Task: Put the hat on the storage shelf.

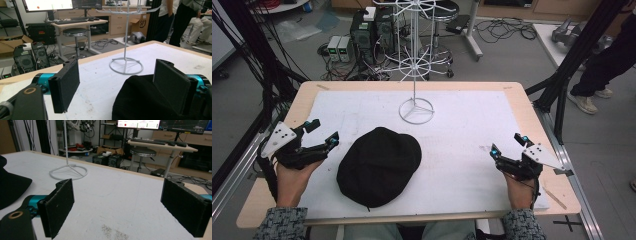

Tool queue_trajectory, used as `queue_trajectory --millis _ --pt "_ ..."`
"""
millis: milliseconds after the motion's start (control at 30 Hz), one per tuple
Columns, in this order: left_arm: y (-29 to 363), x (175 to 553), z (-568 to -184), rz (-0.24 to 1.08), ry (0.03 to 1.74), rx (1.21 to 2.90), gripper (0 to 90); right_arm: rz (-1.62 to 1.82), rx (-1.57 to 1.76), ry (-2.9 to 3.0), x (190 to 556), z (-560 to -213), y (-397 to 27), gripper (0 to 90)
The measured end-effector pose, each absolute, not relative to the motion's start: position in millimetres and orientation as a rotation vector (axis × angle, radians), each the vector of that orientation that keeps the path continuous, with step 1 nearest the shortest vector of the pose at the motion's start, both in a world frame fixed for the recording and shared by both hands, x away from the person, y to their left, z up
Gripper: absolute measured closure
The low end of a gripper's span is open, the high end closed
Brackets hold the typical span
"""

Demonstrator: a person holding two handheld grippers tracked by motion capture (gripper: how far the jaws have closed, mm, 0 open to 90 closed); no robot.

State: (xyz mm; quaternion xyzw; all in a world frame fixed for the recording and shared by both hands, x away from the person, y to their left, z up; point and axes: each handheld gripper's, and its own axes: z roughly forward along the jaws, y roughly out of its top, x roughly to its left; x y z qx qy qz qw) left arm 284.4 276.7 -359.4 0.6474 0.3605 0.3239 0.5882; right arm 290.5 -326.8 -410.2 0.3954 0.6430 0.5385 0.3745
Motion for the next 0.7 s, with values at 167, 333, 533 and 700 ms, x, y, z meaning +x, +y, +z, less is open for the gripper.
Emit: queue_trajectory --millis 167,333,533,700 --pt "277.8 283.3 -358.2 0.755 0.842 1.498 21.4 1.377 1.010 1.646 289.9 -409.9 -326.6 10.6" --pt "276.1 283.0 -357.1 0.749 0.832 1.504 21.4 1.376 1.017 1.647 289.7 -410.0 -326.5 10.6" --pt "274.3 282.2 -356.5 0.738 0.819 1.507 21.3 1.372 1.015 1.647 290.2 -410.0 -326.6 10.6" --pt "272.6 282.2 -356.8 0.718 0.800 1.514 21.3 1.366 1.011 1.653 290.6 -410.1 -325.4 10.6"
